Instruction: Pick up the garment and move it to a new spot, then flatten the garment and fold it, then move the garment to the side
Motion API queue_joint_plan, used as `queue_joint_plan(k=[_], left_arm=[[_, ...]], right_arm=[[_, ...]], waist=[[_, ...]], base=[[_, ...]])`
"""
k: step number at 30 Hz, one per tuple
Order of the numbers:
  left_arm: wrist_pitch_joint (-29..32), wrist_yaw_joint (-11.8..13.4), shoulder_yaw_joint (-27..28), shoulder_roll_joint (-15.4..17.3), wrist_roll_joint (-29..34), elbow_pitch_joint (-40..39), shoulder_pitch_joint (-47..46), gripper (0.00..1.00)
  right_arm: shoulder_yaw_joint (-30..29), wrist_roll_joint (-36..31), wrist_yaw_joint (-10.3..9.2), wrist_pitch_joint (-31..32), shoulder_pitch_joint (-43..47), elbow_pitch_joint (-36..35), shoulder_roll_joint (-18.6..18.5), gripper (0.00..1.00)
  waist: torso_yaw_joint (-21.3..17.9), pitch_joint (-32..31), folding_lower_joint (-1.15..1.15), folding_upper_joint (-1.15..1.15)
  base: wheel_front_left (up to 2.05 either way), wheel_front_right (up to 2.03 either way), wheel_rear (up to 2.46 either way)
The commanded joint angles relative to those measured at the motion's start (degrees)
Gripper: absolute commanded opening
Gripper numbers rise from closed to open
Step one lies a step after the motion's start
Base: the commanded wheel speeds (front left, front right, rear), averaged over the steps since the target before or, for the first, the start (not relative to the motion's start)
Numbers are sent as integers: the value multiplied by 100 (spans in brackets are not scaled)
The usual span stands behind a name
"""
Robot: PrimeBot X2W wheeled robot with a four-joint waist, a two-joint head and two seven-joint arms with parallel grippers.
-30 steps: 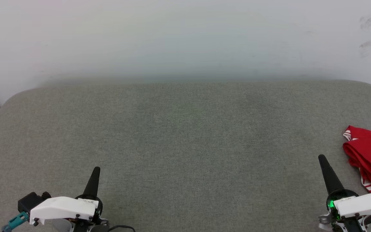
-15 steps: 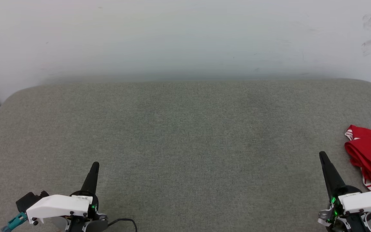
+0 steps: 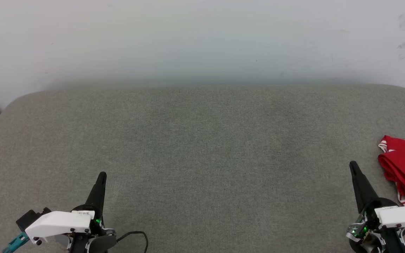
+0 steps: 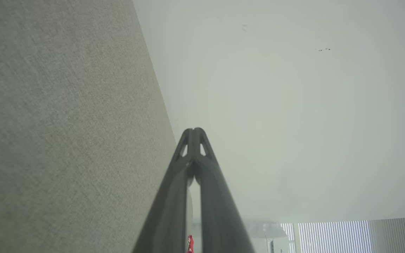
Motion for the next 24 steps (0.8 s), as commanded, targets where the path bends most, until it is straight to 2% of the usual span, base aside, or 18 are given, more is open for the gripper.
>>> queue_joint_plan(k=[1, 20, 24], left_arm=[[35, -67, 56, -22, -92, 3, -99, 0], [233, -269, 320, -187, -646, 66, -171, 0], [224, -266, 320, -185, -633, 63, -169, 0]], right_arm=[[-11, 131, 0, 14, -127, 21, 25, 0], [-59, 880, 0, 61, -277, 206, 53, 0], [-58, 859, 0, 63, -265, 202, 52, 0]], waist=[[3, 6, 0, 0], [33, 70, 0, 0], [34, 71, 0, 0]], base=[[0, 0, 0], [0, 0, 0], [0, 0, 0]])
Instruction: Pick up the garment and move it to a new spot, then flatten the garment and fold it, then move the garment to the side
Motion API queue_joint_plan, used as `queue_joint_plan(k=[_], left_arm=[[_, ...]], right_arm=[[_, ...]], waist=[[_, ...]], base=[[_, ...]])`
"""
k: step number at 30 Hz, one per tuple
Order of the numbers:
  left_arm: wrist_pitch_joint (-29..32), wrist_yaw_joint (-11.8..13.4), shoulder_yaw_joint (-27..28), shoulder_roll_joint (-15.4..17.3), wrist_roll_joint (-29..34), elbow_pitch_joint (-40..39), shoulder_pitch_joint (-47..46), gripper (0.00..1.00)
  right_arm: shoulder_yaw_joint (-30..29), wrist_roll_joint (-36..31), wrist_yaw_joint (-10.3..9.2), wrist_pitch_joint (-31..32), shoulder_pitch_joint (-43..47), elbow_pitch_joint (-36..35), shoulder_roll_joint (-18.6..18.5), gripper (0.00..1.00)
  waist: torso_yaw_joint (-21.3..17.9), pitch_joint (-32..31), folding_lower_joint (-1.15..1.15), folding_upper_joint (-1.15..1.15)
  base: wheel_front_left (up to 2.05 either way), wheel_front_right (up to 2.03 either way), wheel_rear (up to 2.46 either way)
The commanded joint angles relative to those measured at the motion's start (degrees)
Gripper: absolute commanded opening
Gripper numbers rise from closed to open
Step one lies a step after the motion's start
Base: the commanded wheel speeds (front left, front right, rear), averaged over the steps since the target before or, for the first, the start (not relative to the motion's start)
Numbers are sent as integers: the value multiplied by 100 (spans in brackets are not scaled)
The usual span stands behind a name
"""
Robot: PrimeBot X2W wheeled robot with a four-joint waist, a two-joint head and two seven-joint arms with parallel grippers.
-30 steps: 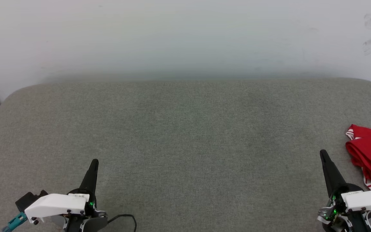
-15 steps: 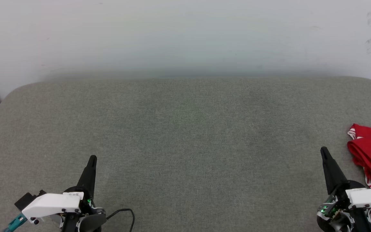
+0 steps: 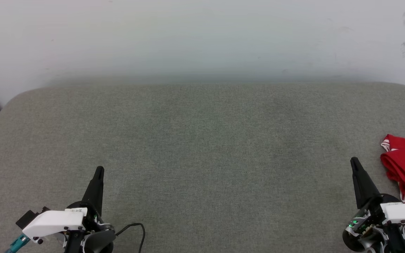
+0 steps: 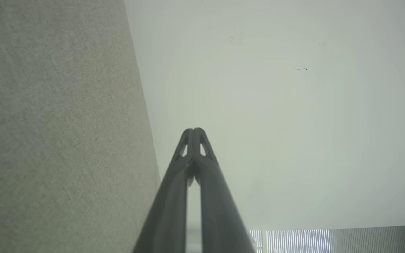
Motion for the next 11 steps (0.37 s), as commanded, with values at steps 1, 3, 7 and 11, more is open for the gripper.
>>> queue_joint_plan(k=[1, 3, 7, 11], left_arm=[[6, -24, 24, -5, -17, 1, -49, 0], [8, -24, 26, -7, -15, 1, -48, 0], [10, -23, 28, -8, -12, 1, -49, 0], [12, -23, 30, -9, -11, 1, -48, 0]], right_arm=[[-7, 23, 0, 15, -69, 7, 26, 0], [-8, 22, 0, 16, -69, 7, 26, 0], [-8, 20, 0, 17, -70, 7, 27, 0], [-9, 19, 0, 18, -70, 7, 27, 0]], waist=[[0, 0, 0, 0], [0, 0, 0, 0], [0, 0, 0, 0], [0, 0, 0, 0]], base=[[0, 0, 0], [0, 0, 0], [0, 0, 0], [0, 0, 0]])
